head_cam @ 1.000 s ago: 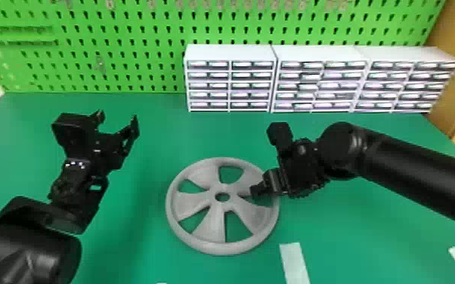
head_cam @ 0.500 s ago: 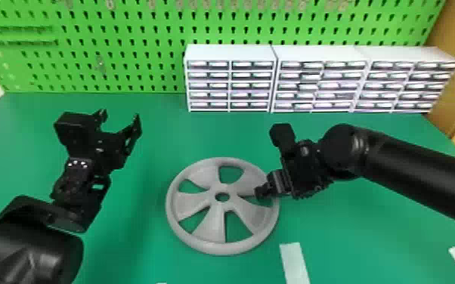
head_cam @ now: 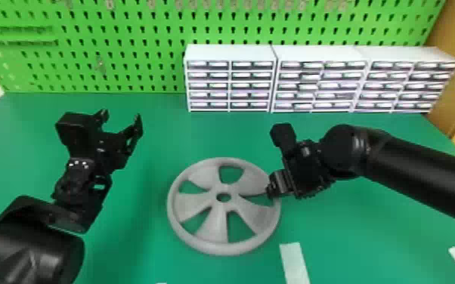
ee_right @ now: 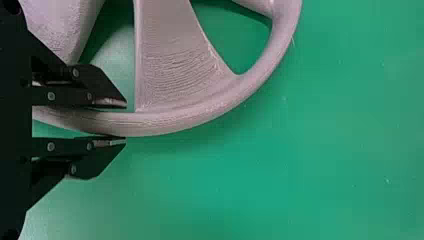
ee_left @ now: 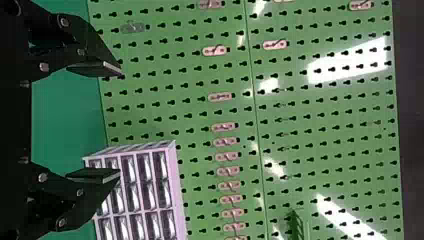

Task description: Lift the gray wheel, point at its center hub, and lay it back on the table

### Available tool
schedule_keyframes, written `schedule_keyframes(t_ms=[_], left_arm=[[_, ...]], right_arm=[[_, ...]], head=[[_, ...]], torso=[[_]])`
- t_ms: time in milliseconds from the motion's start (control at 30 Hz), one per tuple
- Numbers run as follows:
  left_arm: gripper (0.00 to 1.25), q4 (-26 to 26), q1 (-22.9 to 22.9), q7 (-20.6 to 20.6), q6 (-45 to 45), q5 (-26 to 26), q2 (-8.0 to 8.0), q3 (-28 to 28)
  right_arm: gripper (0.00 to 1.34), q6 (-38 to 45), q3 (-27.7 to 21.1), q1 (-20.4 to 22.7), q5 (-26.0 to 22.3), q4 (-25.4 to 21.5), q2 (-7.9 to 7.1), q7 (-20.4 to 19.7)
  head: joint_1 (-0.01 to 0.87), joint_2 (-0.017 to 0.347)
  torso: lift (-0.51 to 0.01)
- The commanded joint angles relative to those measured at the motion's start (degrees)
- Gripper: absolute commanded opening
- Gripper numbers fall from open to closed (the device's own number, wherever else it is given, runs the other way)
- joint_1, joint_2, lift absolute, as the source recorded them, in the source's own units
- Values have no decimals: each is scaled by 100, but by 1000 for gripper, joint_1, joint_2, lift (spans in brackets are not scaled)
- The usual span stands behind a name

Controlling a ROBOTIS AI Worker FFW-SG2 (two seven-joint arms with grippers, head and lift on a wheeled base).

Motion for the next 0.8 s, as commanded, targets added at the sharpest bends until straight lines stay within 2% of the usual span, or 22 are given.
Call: schedule_keyframes(t_ms=[0, 133, 767], left_arm=[[723, 0, -1, 0, -9, 0, -3, 0], [723, 0, -1, 0, -9, 0, -3, 0], [723, 0, 8, 0, -9, 44, -3, -17]], right_arm=[[287, 27, -14, -4, 51, -33, -8, -37], [77, 45, -23, -4, 78, -77, -8, -81], [75, 71, -58, -4, 104, -86, -25, -99]], head=[[692, 48], [692, 48], [692, 48]], torso=[[-96], [-96], [-96]])
